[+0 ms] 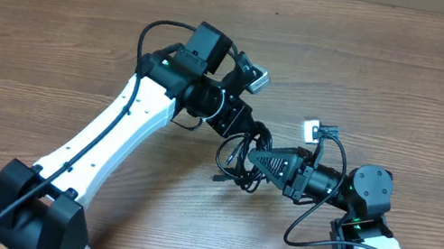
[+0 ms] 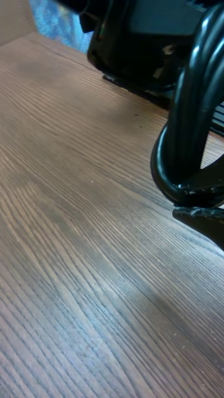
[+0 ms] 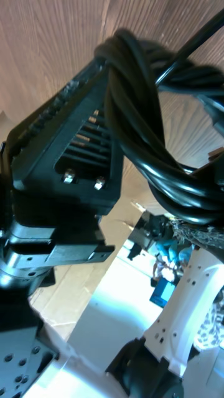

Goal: Untangle cables

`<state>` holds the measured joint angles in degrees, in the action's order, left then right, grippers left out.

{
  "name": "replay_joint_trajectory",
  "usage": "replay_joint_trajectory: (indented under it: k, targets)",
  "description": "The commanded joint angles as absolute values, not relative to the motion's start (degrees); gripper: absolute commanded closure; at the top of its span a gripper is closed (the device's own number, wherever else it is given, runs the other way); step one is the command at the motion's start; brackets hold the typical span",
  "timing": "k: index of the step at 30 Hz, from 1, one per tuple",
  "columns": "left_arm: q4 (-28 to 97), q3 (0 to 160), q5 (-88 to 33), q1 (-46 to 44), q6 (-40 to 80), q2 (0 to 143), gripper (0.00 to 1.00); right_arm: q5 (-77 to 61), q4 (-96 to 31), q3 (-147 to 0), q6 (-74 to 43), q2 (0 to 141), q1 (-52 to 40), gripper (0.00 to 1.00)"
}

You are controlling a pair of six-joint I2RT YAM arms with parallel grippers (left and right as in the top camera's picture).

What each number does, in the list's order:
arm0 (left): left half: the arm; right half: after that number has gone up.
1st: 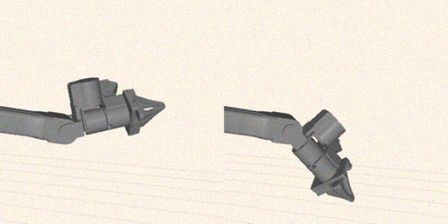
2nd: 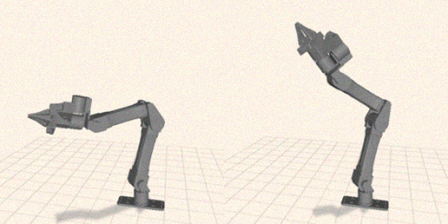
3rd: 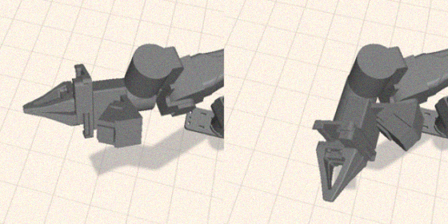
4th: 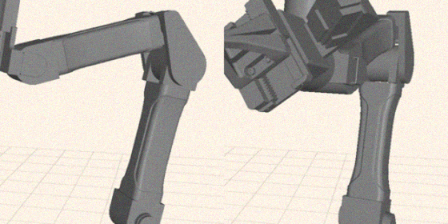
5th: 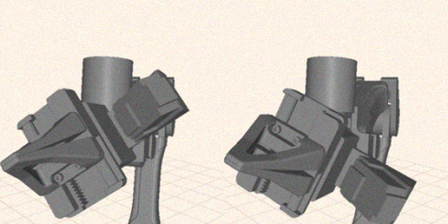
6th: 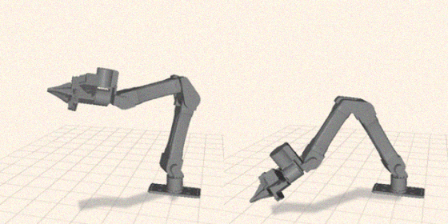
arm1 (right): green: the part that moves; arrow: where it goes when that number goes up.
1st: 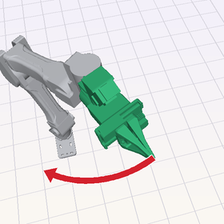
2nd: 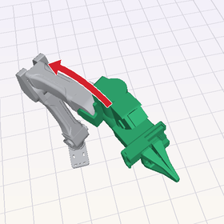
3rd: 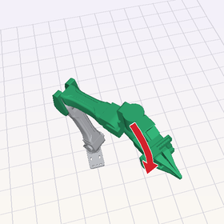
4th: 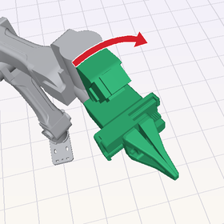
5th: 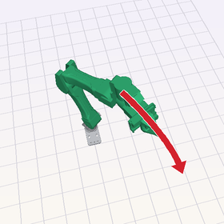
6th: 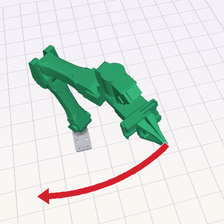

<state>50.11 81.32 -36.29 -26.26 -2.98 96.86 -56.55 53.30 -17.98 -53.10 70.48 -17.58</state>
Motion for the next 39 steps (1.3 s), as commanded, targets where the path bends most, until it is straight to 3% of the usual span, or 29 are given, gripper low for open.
replay_joint_trajectory:
  k: [1, 9, 12, 14, 17, 19, 23, 24, 30, 39]
  targets:
    - [48.95, 80.73, -17.87, -26.37, 6.13, 99.02, 0.96, -64.40, 61.19, -19.86, -54.30, 68.27, -18.74, 0.96]
    - [51.31, 80.73, 16.58, -26.11, 34.81, 99.11, 0.96, -64.66, 65.93, -19.86, -57.28, 68.27, -18.74, 0.96]
    - [52.60, 80.73, 21.52, -25.28, 40.56, 99.11, 0.95, -64.60, 65.73, -19.86, -57.23, 68.27, -18.74, 0.96]
    - [52.51, 80.71, 20.45, -24.34, 42.00, 99.11, 0.96, -64.25, 64.34, -19.86, -57.17, 68.27, -18.74, 0.95]
    - [51.81, 80.73, 16.80, -23.64, 39.72, 99.11, 0.96, -62.37, 59.16, -19.86, -56.73, 68.27, -18.74, 0.85]
    - [51.83, 80.73, 14.90, -23.59, 37.63, 99.11, 0.96, -60.05, 54.81, -19.86, -55.18, 68.27, -18.74, 0.71]
    - [53.15, 80.73, 12.49, -23.59, 37.63, 99.11, 0.96, -50.43, 41.34, -19.86, -49.87, 68.27, -18.74, 0.23]
    - [53.58, 80.73, 12.27, -23.57, 38.63, 99.11, 0.96, -47.20, 37.50, -19.86, -48.84, 68.27, -18.74, 0.19]
    - [58.33, 80.73, 8.25, -23.59, 49.19, 99.11, 0.96, -36.82, 23.22, -19.86, -47.68, 68.27, -18.74, 0.12]
    - [58.70, 80.73, -5.67, -23.57, 55.81, 99.11, 0.96, -35.44, 21.65, -19.86, -47.68, 68.27, -18.74, 0.07]
